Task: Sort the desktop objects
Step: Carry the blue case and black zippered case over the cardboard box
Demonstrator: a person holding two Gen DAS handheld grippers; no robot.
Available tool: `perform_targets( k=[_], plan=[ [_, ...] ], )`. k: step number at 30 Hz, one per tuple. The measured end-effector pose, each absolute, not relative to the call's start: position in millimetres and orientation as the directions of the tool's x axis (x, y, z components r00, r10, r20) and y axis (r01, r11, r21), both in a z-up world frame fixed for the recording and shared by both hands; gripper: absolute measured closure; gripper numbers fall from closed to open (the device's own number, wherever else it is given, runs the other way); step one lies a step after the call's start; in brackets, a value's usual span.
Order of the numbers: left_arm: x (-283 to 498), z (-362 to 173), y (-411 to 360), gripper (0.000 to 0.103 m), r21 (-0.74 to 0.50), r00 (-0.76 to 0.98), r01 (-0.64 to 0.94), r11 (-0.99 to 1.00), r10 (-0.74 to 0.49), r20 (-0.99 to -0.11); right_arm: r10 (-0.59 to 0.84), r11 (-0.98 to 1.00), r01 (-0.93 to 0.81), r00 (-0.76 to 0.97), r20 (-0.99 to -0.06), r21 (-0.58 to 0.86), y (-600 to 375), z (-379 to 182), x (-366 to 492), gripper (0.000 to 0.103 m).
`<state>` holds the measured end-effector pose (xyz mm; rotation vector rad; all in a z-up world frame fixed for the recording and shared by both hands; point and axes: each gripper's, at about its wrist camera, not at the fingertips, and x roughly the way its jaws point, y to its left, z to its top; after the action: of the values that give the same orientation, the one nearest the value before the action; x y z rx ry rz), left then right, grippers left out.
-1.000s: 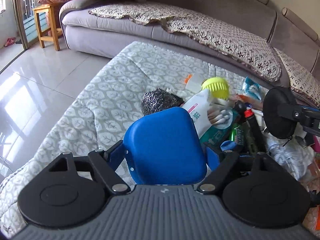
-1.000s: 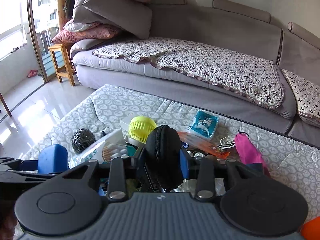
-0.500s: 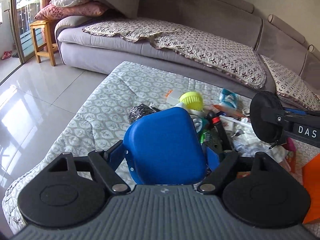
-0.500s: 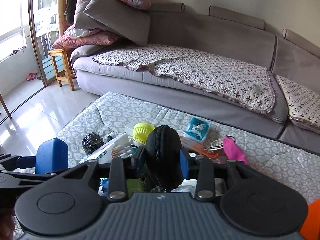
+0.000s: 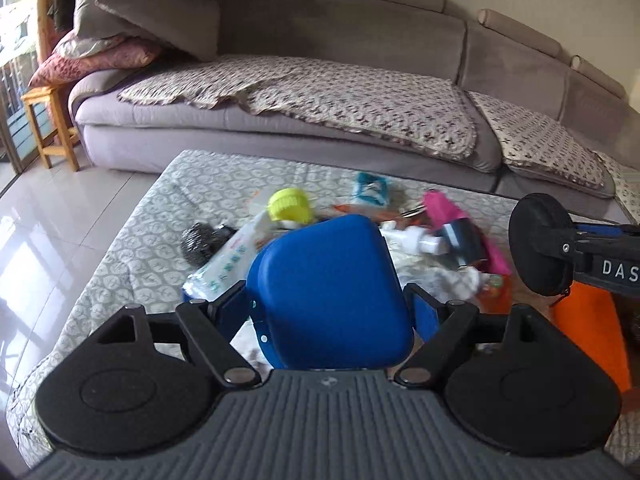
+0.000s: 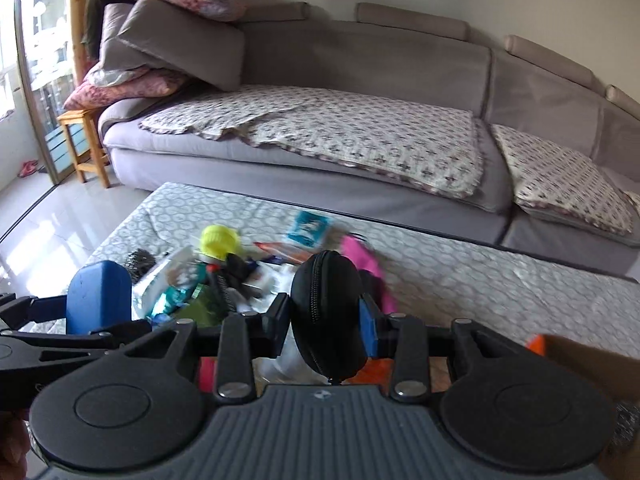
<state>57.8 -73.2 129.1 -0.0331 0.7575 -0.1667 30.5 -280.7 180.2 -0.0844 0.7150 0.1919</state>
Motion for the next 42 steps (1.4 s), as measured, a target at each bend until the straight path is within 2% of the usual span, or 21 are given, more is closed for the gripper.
perform_targets(
  k=[8, 16, 29, 42],
  plan=[
    [25.9, 160.4, -144.3, 0.021, -0.058, 0.727, 0.283, 0.957, -0.254, -0.638, 0.076, 0.995, -0.097, 0.781, -0.620, -0.001, -356.7, 202.5, -5.8, 0.069],
    [6.6, 163.5, -217.9, 0.021, -0.028, 0.686, 0.428, 0.903, -0.345, -0.641, -0.022, 0.998, 0.049, 0.794, -0.608, 0.027, -450.1, 199.7, -31.5, 0.069],
    [14.8, 122.2, -314.2, 0.020, -0.021, 0.560, 0.587, 0.809, -0.425, -0.712, -0.117, 0.973, 0.219, 0.736, -0.666, 0.071, -548.3, 147.8, -32.5, 0.069],
    [35.2, 63.2, -362.8, 0.020, 0.009, 0.485, 0.620, 0.785, -0.375, -0.790, -0.113, 0.961, 0.263, 0.656, -0.746, 0.085, -588.0, 94.8, -31.7, 0.069]
  ],
)
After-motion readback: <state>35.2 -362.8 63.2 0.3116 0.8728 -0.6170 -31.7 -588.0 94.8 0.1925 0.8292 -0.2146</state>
